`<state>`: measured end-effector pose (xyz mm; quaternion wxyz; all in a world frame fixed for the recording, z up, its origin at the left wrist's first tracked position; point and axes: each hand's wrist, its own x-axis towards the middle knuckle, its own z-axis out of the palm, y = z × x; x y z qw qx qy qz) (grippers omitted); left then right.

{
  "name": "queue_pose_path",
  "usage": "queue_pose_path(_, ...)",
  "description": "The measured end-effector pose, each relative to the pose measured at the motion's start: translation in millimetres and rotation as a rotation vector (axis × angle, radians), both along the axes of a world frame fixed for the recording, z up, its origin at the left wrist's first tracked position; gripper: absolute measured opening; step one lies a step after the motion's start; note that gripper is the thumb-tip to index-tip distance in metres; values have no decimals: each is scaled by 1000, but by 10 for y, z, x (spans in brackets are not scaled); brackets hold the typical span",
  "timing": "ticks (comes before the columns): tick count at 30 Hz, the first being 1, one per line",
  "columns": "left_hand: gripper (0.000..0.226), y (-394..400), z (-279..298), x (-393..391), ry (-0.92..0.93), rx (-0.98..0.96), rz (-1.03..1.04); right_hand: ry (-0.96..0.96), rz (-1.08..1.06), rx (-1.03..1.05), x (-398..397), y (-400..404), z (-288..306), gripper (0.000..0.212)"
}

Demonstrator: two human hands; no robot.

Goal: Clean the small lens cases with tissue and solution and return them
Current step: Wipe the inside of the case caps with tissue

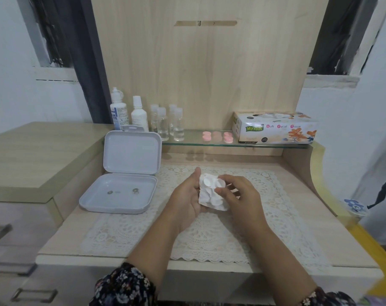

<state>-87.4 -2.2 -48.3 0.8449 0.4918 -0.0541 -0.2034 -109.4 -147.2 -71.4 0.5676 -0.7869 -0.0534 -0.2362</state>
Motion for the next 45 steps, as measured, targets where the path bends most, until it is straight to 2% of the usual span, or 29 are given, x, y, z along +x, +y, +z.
queue_pose_path(3,46,9,1,-8,-18,-11,-65,-25,0,-66,24,1,-29,25)
queue_pose_path(8,26,58,-57,40,-116,145,119,-43,-77,-175,22,-6,-43,25)
queue_pose_path(12,17,74,-94,68,-111,151,235,-29,-82,-205,1,0,-23,26)
queue_pose_path(17,21,84,-83,50,-115,131,70,-31,-24,-129,3,-9,-29,27)
queue_pose_path(20,20,85,-86,54,-122,153,65,-21,5,-130,6,-6,-37,29)
queue_pose_path(25,16,61,-87,54,-104,141,224,-3,-29,-165,-16,-8,8,26)
queue_pose_path(28,18,58,-102,50,-103,137,310,34,-10,-135,-17,16,12,23)
queue_pose_path(31,13,70,-97,68,-106,56,452,65,17,-53,-29,33,20,24)
queue_pose_path(32,11,83,-91,79,-142,73,540,66,12,-20,-38,30,22,27)
queue_pose_path(34,12,94,-100,84,-314,236,661,70,-10,17,-48,19,25,31)
queue_pose_path(37,13,-7,-167,18,-606,519,500,93,-6,100,-69,14,37,34)
queue_pose_path(39,7,-82,-192,-28,-654,586,368,131,12,209,-81,12,57,32)
queue_pose_path(42,15,-71,-185,-4,-606,571,408,177,34,300,-76,11,78,29)
queue_pose_path(45,22,-36,-188,5,-674,710,400,202,45,305,-59,30,63,29)
